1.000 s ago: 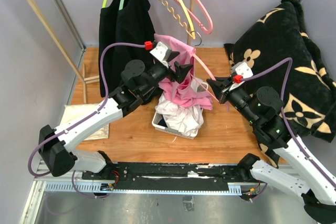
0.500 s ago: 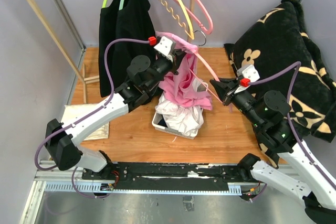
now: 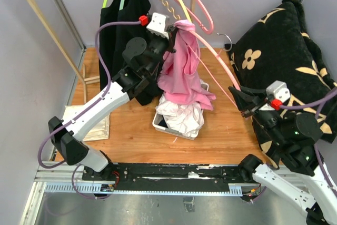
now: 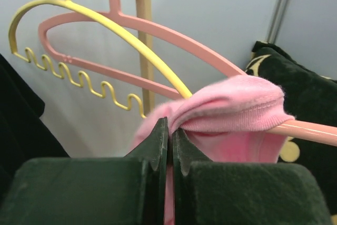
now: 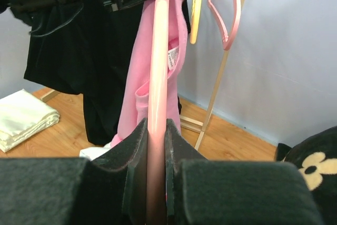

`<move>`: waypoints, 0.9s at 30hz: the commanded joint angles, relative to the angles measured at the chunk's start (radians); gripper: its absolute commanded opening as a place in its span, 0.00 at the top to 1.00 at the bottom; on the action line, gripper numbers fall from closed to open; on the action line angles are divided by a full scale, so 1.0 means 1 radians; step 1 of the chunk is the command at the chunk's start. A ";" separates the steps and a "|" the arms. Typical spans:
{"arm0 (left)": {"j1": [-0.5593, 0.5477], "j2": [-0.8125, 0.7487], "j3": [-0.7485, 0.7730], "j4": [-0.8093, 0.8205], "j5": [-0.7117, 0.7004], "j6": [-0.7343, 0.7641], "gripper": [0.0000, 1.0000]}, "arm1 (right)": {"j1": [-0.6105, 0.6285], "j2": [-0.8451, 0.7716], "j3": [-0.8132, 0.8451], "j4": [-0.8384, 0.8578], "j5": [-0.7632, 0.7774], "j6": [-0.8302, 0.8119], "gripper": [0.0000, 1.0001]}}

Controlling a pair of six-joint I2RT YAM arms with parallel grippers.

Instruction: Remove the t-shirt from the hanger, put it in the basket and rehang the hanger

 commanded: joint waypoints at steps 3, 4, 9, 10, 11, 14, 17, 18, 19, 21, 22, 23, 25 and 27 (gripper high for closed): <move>0.074 0.082 0.106 -0.028 -0.044 0.016 0.99 | 0.010 -0.099 0.011 -0.068 -0.040 -0.040 0.99; 0.078 0.096 0.123 -0.036 -0.042 0.013 0.99 | 0.010 -0.104 0.015 -0.078 -0.041 -0.043 0.99; 0.080 0.139 0.192 -0.056 -0.023 0.011 0.99 | 0.010 -0.118 0.037 -0.138 -0.049 -0.061 0.99; 0.080 0.146 0.210 -0.064 -0.024 0.014 1.00 | 0.010 -0.118 0.041 -0.152 -0.051 -0.063 0.99; 0.080 0.153 0.231 -0.071 -0.024 0.016 1.00 | 0.010 -0.117 0.045 -0.164 -0.050 -0.065 0.99; 0.080 0.154 0.276 -0.093 0.008 0.013 1.00 | 0.010 -0.113 0.044 -0.179 -0.020 -0.068 0.99; 0.080 0.132 0.284 -0.114 0.080 -0.008 0.92 | 0.010 -0.100 0.041 -0.179 0.010 -0.072 0.99; 0.080 0.116 0.280 -0.120 0.110 -0.015 0.86 | 0.010 -0.095 0.041 -0.179 0.022 -0.070 0.99; 0.080 0.104 0.270 -0.123 0.138 -0.020 0.82 | 0.010 -0.091 0.040 -0.178 0.037 -0.068 0.99; 0.080 0.075 0.249 -0.126 0.188 -0.033 0.75 | 0.010 -0.081 0.041 -0.171 0.062 -0.062 0.99; 0.080 0.060 0.235 -0.124 0.212 -0.038 0.74 | 0.010 -0.078 0.039 -0.168 0.073 -0.060 0.99; 0.080 0.045 0.222 -0.123 0.232 -0.043 0.73 | 0.010 -0.074 0.040 -0.165 0.080 -0.056 0.99; 0.080 0.018 0.196 -0.122 0.274 -0.049 0.73 | 0.010 -0.070 0.037 -0.157 0.091 -0.049 0.99; 0.080 -0.005 0.172 -0.115 0.299 -0.055 0.74 | 0.010 -0.068 0.037 -0.151 0.102 -0.044 0.99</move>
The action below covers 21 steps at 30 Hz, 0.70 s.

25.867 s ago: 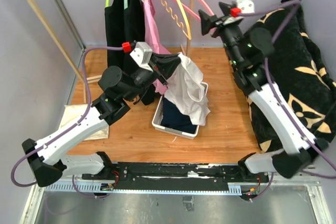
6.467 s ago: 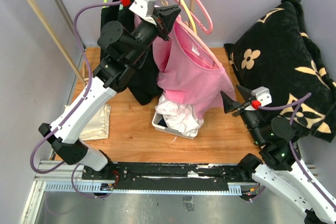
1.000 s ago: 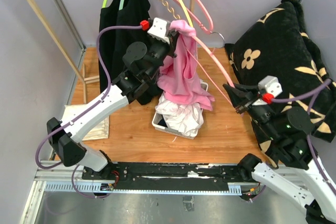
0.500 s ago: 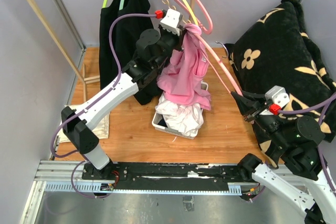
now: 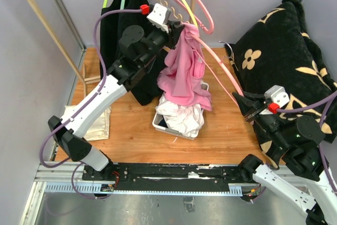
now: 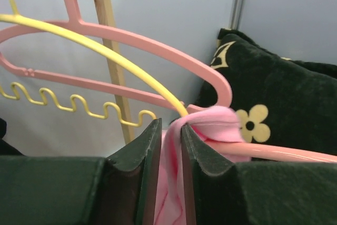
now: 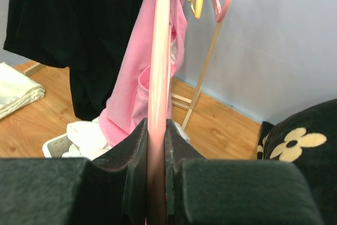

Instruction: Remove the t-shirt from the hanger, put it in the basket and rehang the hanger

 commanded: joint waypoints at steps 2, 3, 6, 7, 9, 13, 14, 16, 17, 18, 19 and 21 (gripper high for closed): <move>0.011 -0.105 -0.039 0.079 0.114 -0.016 0.74 | 0.010 0.006 0.018 0.006 0.055 0.019 0.99; 0.011 -0.111 -0.045 0.078 0.123 -0.018 0.75 | 0.010 0.005 0.018 0.006 0.057 0.021 0.99; 0.011 -0.118 -0.051 0.066 0.121 -0.021 0.98 | 0.010 0.006 0.017 0.011 0.053 0.025 0.99; 0.011 -0.117 -0.050 0.062 0.113 -0.018 0.99 | 0.010 0.006 0.017 0.011 0.050 0.026 0.99; 0.011 -0.114 -0.045 0.051 0.109 -0.015 1.00 | 0.010 0.004 0.017 0.013 0.045 0.029 0.99; 0.011 -0.113 -0.054 0.031 0.158 -0.026 0.81 | 0.010 0.003 0.012 0.022 0.034 0.032 0.99; 0.011 -0.112 -0.061 0.024 0.178 -0.031 0.73 | 0.010 0.003 0.012 0.025 0.032 0.033 0.99; 0.010 -0.109 -0.083 0.019 0.218 -0.044 0.59 | 0.009 0.006 0.013 0.030 0.029 0.032 0.99; 0.011 -0.111 -0.110 0.023 0.245 -0.053 0.55 | 0.010 0.010 0.013 0.031 0.027 0.032 0.99; 0.010 -0.112 -0.134 0.030 0.258 -0.063 0.52 | 0.010 0.013 0.013 0.036 0.025 0.031 0.99; 0.010 -0.114 -0.159 0.043 0.264 -0.072 0.51 | 0.010 0.014 0.013 0.039 0.024 0.031 0.99; 0.010 -0.113 -0.205 0.066 0.258 -0.087 0.48 | 0.009 0.022 0.014 0.045 0.018 0.030 0.99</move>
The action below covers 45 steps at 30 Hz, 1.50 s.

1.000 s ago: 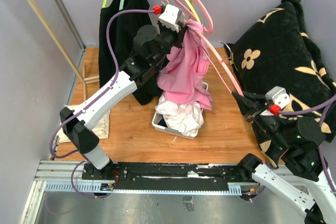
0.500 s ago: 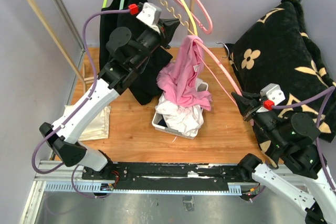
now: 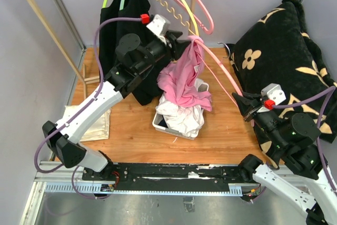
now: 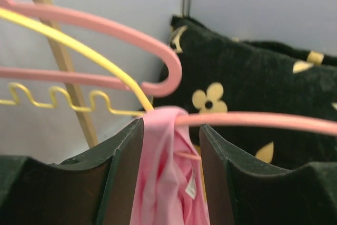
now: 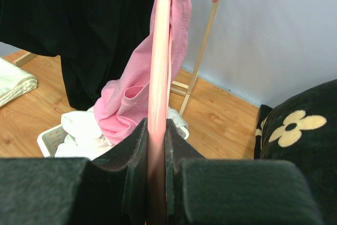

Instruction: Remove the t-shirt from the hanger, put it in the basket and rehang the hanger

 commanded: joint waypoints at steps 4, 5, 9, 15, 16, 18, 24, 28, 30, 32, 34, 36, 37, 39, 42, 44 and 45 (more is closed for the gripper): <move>0.004 0.018 -0.113 0.038 0.040 -0.041 0.45 | 0.010 0.019 0.019 0.103 -0.028 0.009 0.99; 0.004 0.025 -0.115 0.042 0.041 -0.040 0.45 | 0.010 0.020 0.020 0.104 -0.029 0.009 0.99; 0.004 0.046 -0.111 0.052 0.032 -0.035 0.44 | 0.009 0.025 0.018 0.110 -0.030 0.009 0.99; 0.004 0.081 -0.093 0.052 -0.025 -0.025 0.45 | 0.010 0.027 0.017 0.112 -0.030 0.007 0.99; 0.004 0.085 -0.092 0.053 -0.035 -0.024 0.45 | 0.010 0.027 0.017 0.112 -0.030 0.007 0.99; 0.004 0.094 -0.090 0.057 -0.058 -0.021 0.47 | 0.010 0.025 0.015 0.112 -0.030 0.008 0.99; 0.004 0.121 -0.043 0.036 -0.100 0.000 0.86 | 0.010 0.015 0.011 0.108 -0.025 0.006 0.99; 0.004 0.112 -0.025 0.033 -0.135 0.012 0.99 | 0.010 0.002 0.007 0.102 -0.018 0.003 0.99; 0.004 0.103 -0.016 0.029 -0.171 0.018 0.99 | 0.010 -0.005 0.006 0.096 -0.015 -0.001 0.99; 0.004 0.089 -0.014 0.028 -0.226 0.024 0.99 | 0.010 -0.015 0.005 0.088 -0.013 -0.008 0.99; 0.004 0.078 -0.010 0.025 -0.294 0.028 1.00 | 0.010 -0.032 0.005 0.073 -0.019 -0.017 0.99; 0.004 0.073 0.001 0.019 -0.358 0.044 1.00 | 0.010 -0.052 0.003 0.063 -0.027 -0.025 0.99; 0.005 0.075 0.010 0.015 -0.383 0.053 1.00 | 0.010 -0.063 0.001 0.059 -0.036 -0.028 0.99; 0.006 0.090 0.041 -0.004 -0.417 0.075 1.00 | 0.010 -0.084 0.002 0.053 -0.058 -0.035 0.99; 0.006 0.130 0.111 -0.048 -0.426 0.098 0.99 | 0.010 -0.116 0.009 0.045 -0.091 -0.043 0.99; 0.006 0.160 0.150 -0.071 -0.423 0.107 0.99 | 0.010 -0.133 0.012 0.041 -0.094 -0.043 0.99; 0.006 0.169 0.164 -0.078 -0.419 0.108 1.00 | 0.009 -0.140 0.015 0.039 -0.093 -0.045 0.99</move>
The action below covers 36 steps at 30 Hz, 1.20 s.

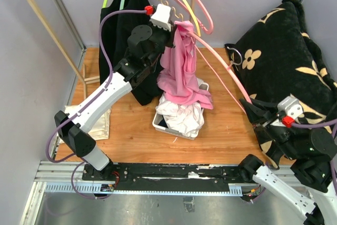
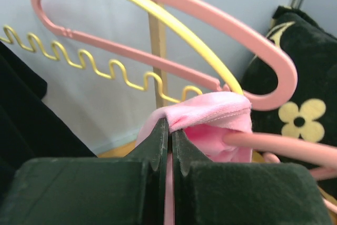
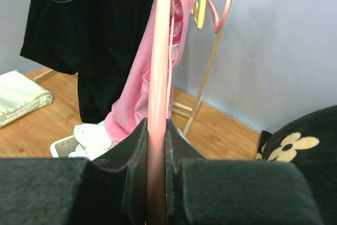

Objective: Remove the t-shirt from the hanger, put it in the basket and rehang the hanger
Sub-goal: Remove the T-shirt from the hanger, then place the T-shirt in the bin.

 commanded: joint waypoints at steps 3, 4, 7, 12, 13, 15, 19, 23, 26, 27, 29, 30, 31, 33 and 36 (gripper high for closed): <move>0.005 0.051 0.104 -0.032 -0.026 0.037 1.00 | 0.010 -0.051 0.022 0.031 -0.019 -0.022 0.99; 0.005 0.051 0.106 -0.035 -0.019 0.035 0.99 | 0.010 -0.054 0.024 0.033 -0.017 -0.023 0.99; 0.005 0.040 0.105 -0.042 -0.026 0.037 1.00 | 0.010 -0.060 0.030 0.032 -0.034 -0.033 0.99; 0.005 0.030 0.121 -0.073 -0.036 0.056 1.00 | 0.010 -0.072 0.038 0.033 -0.030 -0.047 0.99; 0.005 0.020 0.116 -0.074 -0.020 0.056 1.00 | 0.010 -0.074 0.038 0.040 -0.013 -0.045 0.99; 0.005 -0.010 0.093 -0.061 0.043 0.053 1.00 | 0.010 -0.080 0.034 0.059 0.042 -0.036 0.99; 0.004 -0.100 0.047 -0.021 0.199 0.022 1.00 | 0.010 -0.085 0.030 0.090 0.157 -0.029 0.99; 0.005 -0.174 0.052 0.007 0.372 -0.024 0.99 | 0.010 -0.087 0.019 0.118 0.222 -0.020 0.99; 0.005 -0.223 0.056 0.031 0.469 -0.068 0.99 | 0.010 -0.086 0.009 0.131 0.258 -0.014 0.99; 0.005 -0.236 0.061 0.032 0.494 -0.086 1.00 | 0.010 -0.084 0.008 0.133 0.263 -0.013 0.99; 0.005 -0.257 0.070 0.026 0.532 -0.112 1.00 | 0.010 -0.081 0.007 0.137 0.267 -0.009 0.99; 0.005 -0.265 0.075 0.019 0.543 -0.121 0.99 | 0.010 -0.081 0.008 0.140 0.266 -0.009 0.99; 0.004 -0.272 0.078 0.011 0.548 -0.126 1.00 | 0.010 -0.081 0.008 0.142 0.263 -0.009 0.99; 0.004 -0.284 0.079 -0.006 0.547 -0.132 0.99 | 0.010 -0.083 0.009 0.145 0.260 -0.006 0.99; 0.004 -0.294 0.055 -0.021 0.541 -0.139 1.00 | 0.010 -0.084 0.007 0.149 0.254 -0.006 0.99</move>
